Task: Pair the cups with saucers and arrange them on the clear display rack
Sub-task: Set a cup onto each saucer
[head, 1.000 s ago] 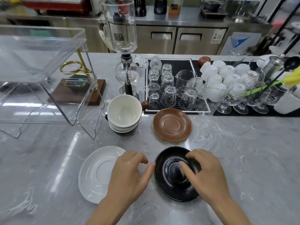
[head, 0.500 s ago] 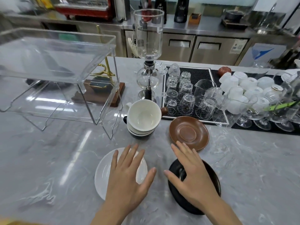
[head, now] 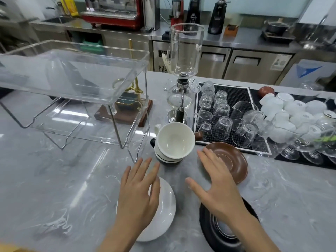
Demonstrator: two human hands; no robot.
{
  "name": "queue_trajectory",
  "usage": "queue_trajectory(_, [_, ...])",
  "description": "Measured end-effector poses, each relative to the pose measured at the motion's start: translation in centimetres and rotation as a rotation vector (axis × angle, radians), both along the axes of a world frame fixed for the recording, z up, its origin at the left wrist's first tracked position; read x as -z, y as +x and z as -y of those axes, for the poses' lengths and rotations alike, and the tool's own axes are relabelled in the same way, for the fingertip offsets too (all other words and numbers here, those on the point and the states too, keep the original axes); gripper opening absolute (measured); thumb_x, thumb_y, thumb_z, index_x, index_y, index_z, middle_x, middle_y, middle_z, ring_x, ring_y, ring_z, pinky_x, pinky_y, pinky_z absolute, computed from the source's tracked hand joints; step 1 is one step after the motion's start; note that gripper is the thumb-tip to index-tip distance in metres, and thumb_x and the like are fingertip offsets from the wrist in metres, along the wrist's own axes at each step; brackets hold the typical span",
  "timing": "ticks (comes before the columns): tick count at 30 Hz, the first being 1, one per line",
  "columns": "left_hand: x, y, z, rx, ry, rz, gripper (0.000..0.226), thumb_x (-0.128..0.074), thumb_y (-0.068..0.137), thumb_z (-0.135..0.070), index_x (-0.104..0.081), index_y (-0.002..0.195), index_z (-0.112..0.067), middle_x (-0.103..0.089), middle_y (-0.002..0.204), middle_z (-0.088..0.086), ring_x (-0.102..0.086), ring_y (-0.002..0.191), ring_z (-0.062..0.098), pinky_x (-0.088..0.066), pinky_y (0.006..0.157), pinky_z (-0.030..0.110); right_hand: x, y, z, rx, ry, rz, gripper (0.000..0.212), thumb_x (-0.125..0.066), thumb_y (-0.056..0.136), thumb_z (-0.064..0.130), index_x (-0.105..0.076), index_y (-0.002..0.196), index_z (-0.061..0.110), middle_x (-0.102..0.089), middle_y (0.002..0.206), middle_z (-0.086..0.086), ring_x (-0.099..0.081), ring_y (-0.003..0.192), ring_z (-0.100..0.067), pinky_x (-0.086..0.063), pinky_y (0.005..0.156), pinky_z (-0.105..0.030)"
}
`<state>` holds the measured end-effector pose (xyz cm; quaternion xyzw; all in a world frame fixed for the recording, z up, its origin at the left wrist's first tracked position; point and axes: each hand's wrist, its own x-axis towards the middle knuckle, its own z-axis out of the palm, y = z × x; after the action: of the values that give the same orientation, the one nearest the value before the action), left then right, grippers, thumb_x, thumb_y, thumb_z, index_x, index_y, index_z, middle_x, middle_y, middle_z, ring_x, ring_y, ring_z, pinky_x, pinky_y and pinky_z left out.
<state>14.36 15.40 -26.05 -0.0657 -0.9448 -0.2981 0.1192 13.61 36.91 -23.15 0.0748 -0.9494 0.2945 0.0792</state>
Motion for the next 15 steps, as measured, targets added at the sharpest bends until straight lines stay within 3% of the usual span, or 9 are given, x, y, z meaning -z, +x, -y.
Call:
queue_trajectory(4, [0.0,-1.0,0.5,-0.020,0.093,0.014,0.045,-0.044,0.098,-0.023,-0.062,0.139,-0.018,-0.052,0.150,-0.004,-0.042,0.146,0.024,-0.037,0.116,0.053,-0.8,-1.5,0.0,0.035,-0.017,-0.031,0.079,-0.065,0.088,0.052,-0.031,0.155,0.027,-0.025,0.161,0.014,-0.011,0.144,0.008,-0.016,0.124,-0.034])
queue_trajectory(8, [-0.2,-2.0,0.4,-0.037,0.176,0.017,0.044,-0.051,0.100,-0.016,-0.059,0.143,-0.020,-0.045,0.151,-0.011,-0.037,0.147,0.015,-0.026,0.122,0.029,-1.3,-3.2,0.0,0.043,-0.029,-0.039,0.080,-0.064,0.087,0.053,-0.031,0.156,0.029,-0.025,0.163,0.011,-0.012,0.148,0.003,-0.016,0.124,-0.032])
queue_trajectory(12, [-1.3,-2.8,-0.1,-0.043,0.195,0.019,0.051,-0.051,0.096,-0.032,-0.052,0.146,-0.023,-0.041,0.150,-0.015,-0.027,0.139,-0.010,-0.013,0.116,0.006,-1.7,-4.5,0.1,0.027,-0.031,-0.041,0.082,-0.065,0.085,0.055,-0.032,0.155,0.026,-0.026,0.163,0.007,-0.017,0.151,-0.007,-0.023,0.125,-0.042])
queue_trajectory(15, [-1.9,-3.7,-0.7,-0.015,0.170,0.012,0.064,-0.059,0.091,-0.044,-0.048,0.150,-0.021,-0.041,0.149,-0.017,-0.023,0.135,-0.016,-0.008,0.109,-0.004,-2.0,-5.4,0.1,-0.001,-0.047,0.000,0.091,-0.067,0.080,0.060,-0.026,0.156,0.031,-0.021,0.164,0.012,-0.014,0.152,-0.005,-0.020,0.125,-0.040])
